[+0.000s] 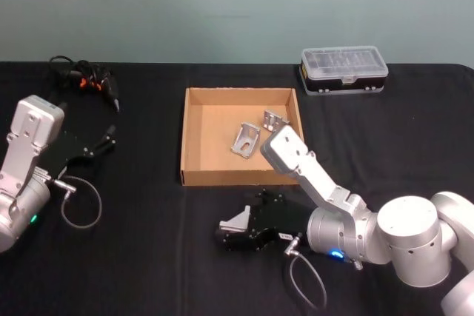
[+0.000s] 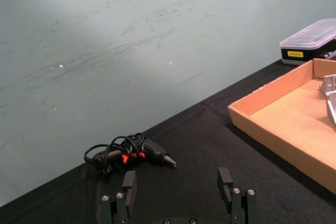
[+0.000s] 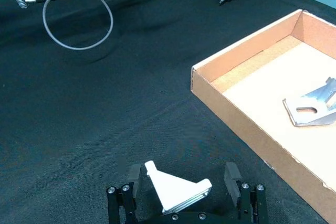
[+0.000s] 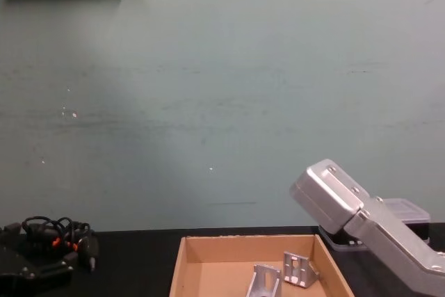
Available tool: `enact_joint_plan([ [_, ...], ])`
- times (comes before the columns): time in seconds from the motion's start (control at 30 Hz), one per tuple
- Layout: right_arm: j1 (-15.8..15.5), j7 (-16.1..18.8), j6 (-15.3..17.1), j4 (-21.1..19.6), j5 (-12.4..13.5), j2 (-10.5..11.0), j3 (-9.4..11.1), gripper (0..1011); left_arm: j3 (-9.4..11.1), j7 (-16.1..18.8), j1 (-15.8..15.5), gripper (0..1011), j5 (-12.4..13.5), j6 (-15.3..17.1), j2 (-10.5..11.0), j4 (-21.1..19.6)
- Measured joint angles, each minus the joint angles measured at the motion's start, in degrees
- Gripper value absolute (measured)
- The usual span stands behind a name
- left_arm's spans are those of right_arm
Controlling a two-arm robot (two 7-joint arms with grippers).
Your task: Use one hand to pick up the angle iron from the table and place it into the box.
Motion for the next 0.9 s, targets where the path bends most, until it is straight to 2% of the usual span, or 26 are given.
enact_joint_plan([
  [0.3,-0.04,0.00,0.00,-0.05,0.00,0.03,0.01,982,0.00,0.00,0.00,1011,-0.01,0.00,0.00,0.00],
  [0.5,-0.08,0.00,0.00,-0.08,-0.01,0.04,0.03,863,0.00,0.00,0.00,1011,0.00,0.00,0.00,0.00],
  [0.53,-0.08,-0.01,0.00,-0.09,-0.01,0.04,0.04,812,0.00,0.00,0.00,1011,0.00,0.00,0.00,0.00],
  [0.63,-0.09,-0.01,0.00,-0.11,-0.02,0.04,0.06,751,0.00,0.00,0.00,1011,0.00,0.00,0.00,0.00],
  [0.77,-0.12,-0.02,0.02,-0.13,-0.03,0.04,0.07,595,0.00,0.00,0.00,1011,0.00,0.00,0.00,0.00],
  [0.9,-0.12,-0.02,0.02,-0.16,-0.04,0.04,0.07,539,0.00,0.00,0.00,1012,0.00,0.00,0.00,0.00],
])
